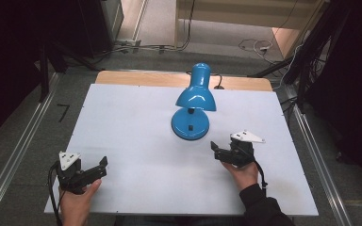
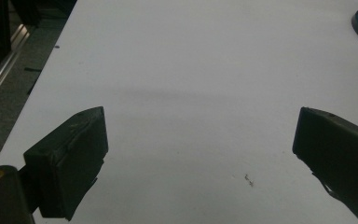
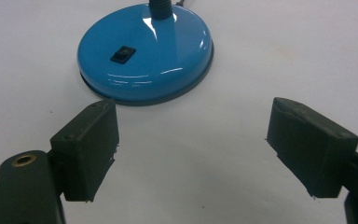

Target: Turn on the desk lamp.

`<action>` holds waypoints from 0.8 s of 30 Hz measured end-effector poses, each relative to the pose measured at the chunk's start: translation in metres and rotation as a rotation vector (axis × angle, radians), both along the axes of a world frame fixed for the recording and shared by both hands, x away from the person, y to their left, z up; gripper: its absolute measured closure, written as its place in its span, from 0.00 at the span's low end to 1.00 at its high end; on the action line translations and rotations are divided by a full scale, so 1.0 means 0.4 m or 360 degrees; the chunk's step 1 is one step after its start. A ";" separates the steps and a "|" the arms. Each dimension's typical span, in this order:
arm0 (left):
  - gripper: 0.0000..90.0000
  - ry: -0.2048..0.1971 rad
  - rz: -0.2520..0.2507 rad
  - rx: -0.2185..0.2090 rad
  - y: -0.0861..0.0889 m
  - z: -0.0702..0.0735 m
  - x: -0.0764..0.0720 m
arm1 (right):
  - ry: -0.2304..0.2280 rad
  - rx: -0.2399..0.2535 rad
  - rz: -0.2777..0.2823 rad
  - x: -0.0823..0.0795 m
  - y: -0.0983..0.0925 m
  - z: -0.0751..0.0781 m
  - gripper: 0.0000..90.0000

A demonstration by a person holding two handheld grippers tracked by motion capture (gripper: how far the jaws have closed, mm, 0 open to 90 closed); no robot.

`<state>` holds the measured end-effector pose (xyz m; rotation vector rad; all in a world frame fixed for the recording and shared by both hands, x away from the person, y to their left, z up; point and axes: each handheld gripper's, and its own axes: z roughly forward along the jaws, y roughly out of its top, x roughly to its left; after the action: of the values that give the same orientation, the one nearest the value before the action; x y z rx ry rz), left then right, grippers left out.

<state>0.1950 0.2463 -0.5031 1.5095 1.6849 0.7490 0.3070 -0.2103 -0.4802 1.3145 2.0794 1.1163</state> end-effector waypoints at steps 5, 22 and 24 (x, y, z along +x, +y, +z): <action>0.04 0.0001 -0.0006 0.0001 -0.001 0.000 0.000 | -0.0002 0.0005 0.0011 0.007 0.014 -0.002 0.17; 0.04 -0.0002 -0.0013 -0.0004 0.000 0.001 0.000 | -0.0021 -0.0002 0.0031 0.027 0.054 -0.003 0.22; 0.04 -0.0001 -0.0011 -0.0006 -0.001 0.000 0.000 | -0.0020 -0.0005 0.0033 0.029 0.061 -0.003 0.23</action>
<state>0.1950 0.2459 -0.5029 1.5113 1.6788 0.7422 0.3187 -0.1857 -0.4815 1.2842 2.0898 1.1270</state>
